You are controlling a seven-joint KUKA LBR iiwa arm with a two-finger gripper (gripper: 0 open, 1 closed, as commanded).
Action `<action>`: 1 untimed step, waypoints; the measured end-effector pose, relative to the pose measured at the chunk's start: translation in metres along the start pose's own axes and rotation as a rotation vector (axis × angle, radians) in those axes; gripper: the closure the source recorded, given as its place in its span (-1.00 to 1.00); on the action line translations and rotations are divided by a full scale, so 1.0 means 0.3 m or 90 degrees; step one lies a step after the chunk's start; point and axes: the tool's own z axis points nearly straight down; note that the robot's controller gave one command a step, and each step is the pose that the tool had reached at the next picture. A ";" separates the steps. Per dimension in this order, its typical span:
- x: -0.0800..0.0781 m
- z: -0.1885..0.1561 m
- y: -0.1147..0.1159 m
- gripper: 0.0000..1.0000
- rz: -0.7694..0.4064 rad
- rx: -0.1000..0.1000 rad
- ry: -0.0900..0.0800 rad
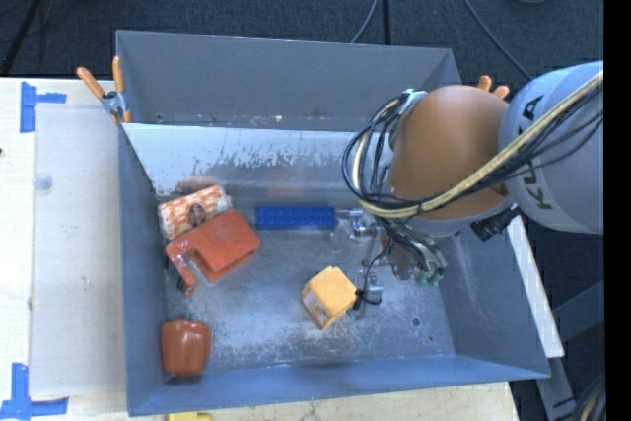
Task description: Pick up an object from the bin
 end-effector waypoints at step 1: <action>-0.003 0.050 0.019 -1.00 -0.018 -0.001 0.002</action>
Offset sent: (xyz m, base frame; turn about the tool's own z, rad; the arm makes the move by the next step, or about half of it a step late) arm -0.0175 0.0421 -0.1225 -0.1794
